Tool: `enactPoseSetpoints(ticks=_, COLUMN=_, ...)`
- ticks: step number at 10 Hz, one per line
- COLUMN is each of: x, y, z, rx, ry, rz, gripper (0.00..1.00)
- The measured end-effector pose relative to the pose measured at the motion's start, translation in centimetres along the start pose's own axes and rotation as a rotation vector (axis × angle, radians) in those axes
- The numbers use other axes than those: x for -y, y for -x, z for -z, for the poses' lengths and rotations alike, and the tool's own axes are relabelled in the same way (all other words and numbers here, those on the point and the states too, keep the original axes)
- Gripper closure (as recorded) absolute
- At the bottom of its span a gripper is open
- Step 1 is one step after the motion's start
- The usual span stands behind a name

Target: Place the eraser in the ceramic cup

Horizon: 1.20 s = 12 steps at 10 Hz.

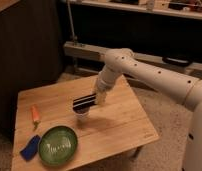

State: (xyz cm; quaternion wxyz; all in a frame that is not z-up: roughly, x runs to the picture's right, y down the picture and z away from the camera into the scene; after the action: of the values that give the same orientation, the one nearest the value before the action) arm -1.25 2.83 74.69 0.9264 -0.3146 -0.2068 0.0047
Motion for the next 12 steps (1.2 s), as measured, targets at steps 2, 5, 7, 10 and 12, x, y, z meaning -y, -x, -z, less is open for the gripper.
enactPoseSetpoints(ticks=2, x=0.33, y=-0.44, z=0.03, rx=0.004, ry=-0.002, rz=-0.007, gripper=0.62)
enactPoseSetpoints(ticks=5, x=0.57, y=-1.03, z=-0.04, rx=0.035, ry=0.018, rz=-0.014, gripper=0.32)
enactPoseSetpoints(ticks=7, x=0.71, y=-1.19, z=0.09, rx=0.060, ry=0.036, rz=-0.019, gripper=0.20)
enactPoseSetpoints(ticks=10, x=0.58, y=-0.78, z=0.28, rx=0.086, ry=0.059, rz=-0.023, gripper=0.20)
enactPoseSetpoints(ticks=12, x=0.45, y=-0.80, z=0.60, rx=0.094, ry=0.063, rz=-0.029, gripper=0.20)
